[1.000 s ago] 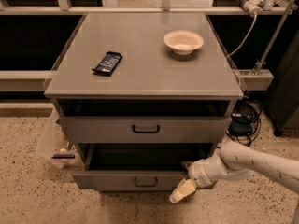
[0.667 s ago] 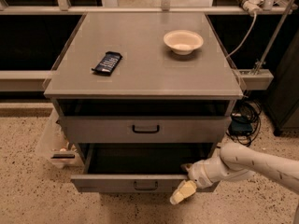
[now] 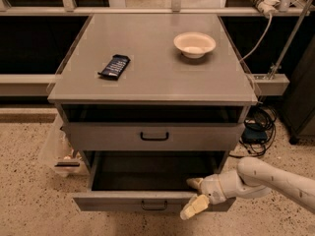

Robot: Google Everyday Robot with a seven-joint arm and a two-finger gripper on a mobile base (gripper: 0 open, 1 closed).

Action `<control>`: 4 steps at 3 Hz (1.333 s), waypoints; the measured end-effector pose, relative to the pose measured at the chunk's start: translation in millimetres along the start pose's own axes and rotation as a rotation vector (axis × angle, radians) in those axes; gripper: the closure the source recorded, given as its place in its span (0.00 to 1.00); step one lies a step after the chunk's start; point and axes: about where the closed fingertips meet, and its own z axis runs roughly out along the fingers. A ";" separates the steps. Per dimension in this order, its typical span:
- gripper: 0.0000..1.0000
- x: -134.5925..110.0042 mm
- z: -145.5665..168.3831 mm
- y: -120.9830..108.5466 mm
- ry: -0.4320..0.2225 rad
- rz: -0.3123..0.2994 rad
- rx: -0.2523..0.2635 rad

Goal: Open middle drawer

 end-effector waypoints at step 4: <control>0.00 24.5 -1.8 24.4 0.014 0.094 -0.009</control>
Offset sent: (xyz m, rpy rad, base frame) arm -0.0458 -0.0161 -0.0319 -0.0172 0.1659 -0.0433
